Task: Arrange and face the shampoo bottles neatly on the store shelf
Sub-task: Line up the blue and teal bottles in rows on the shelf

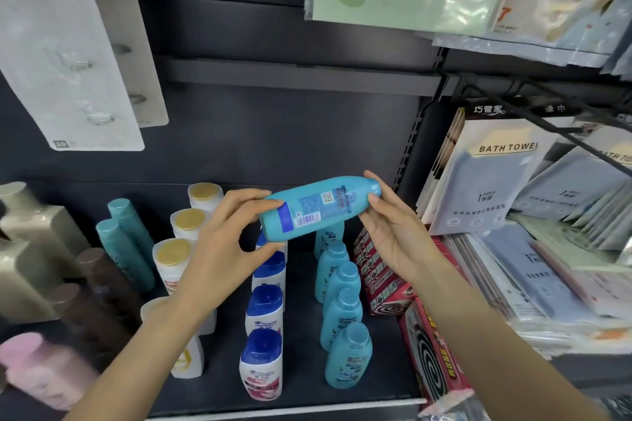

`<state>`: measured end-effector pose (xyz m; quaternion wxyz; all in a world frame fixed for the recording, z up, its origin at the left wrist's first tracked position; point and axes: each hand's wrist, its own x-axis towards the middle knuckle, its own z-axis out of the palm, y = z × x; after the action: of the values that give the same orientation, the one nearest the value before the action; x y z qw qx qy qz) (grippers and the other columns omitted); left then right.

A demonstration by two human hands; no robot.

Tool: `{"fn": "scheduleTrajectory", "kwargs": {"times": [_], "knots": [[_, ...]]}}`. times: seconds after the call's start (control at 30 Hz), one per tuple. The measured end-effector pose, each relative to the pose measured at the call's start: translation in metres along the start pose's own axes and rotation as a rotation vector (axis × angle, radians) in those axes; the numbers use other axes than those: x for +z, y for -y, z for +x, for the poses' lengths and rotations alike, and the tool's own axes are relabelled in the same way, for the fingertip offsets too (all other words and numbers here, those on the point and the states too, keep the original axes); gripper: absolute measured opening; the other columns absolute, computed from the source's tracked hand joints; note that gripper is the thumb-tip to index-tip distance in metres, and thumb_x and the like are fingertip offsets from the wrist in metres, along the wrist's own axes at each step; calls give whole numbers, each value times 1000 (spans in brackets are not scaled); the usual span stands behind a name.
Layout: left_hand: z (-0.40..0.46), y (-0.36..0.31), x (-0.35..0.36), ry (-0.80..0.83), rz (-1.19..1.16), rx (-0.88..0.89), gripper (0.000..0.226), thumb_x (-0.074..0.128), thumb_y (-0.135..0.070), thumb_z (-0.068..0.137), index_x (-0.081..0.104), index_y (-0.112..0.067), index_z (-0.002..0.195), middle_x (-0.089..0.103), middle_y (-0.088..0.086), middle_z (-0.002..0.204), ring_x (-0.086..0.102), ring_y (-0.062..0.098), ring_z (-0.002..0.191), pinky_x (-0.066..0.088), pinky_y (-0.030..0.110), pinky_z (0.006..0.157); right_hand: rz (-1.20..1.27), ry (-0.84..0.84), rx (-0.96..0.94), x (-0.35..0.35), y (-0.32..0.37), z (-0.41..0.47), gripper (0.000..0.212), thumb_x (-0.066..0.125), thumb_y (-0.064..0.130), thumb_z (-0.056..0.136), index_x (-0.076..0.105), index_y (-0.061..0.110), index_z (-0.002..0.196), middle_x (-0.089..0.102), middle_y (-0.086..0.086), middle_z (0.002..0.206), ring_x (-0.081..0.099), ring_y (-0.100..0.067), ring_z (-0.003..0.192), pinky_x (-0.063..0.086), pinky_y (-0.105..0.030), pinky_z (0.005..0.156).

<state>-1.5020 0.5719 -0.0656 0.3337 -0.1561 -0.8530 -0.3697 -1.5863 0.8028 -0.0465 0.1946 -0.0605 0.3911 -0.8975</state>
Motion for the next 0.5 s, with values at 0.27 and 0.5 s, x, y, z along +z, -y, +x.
{"fn": "scheduleTrajectory", "kwargs": {"times": [0.27,0.5], "knots": [[7,-14,5,27,-605,-602,33,70,-10,76,64,-20,107,69,0,103,67,8,94,52,18,77,-117,5,-51,0,2,-2,41,57,13,85,58,18,126,68,1,112,64,-10,106,53,-23,84],[10,-9,18,199,-860,-946,34,51,-40,85,64,-17,108,73,11,98,70,21,88,52,31,82,-92,7,-108,3,-2,3,30,60,12,80,55,12,110,66,-10,111,64,-22,107,56,-33,84]]}}
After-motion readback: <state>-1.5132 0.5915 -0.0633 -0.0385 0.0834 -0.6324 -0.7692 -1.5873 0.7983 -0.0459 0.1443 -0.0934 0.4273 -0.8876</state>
